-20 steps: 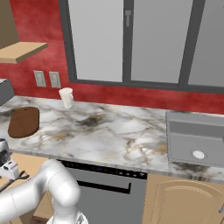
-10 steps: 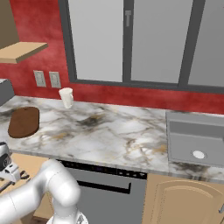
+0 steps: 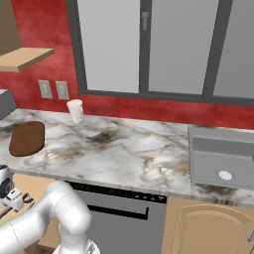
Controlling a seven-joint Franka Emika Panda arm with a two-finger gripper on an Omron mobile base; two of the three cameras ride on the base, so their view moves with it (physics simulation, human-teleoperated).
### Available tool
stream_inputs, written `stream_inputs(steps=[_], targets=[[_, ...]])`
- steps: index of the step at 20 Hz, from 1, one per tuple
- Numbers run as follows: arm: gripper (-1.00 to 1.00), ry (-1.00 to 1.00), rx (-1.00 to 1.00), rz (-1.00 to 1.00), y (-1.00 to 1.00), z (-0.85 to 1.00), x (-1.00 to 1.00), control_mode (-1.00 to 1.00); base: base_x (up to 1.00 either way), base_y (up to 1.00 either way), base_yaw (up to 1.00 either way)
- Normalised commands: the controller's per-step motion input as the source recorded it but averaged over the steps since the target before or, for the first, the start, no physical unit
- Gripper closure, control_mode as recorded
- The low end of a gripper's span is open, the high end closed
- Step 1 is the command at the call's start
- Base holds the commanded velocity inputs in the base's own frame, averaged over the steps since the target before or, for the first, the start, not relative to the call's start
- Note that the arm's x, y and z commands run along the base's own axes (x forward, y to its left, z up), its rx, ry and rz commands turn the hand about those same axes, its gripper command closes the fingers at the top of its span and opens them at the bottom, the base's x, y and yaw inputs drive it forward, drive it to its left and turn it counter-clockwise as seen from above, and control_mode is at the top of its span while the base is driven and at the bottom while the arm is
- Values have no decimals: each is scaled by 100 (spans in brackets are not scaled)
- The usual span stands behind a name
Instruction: Open the drawer on the left and place the cutting tools on the cutting board.
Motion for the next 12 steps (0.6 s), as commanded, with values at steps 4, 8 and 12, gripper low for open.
stream_inputs(steps=[4, 8, 12], targets=[[100, 2, -3, -2, 3, -13, 5, -100, 0, 0, 0], [100, 0, 0, -1, 0, 3, 0, -100, 0, 0, 0], [100, -5, 0, -12, 0, 42, -13, -100, 0, 0, 0]])
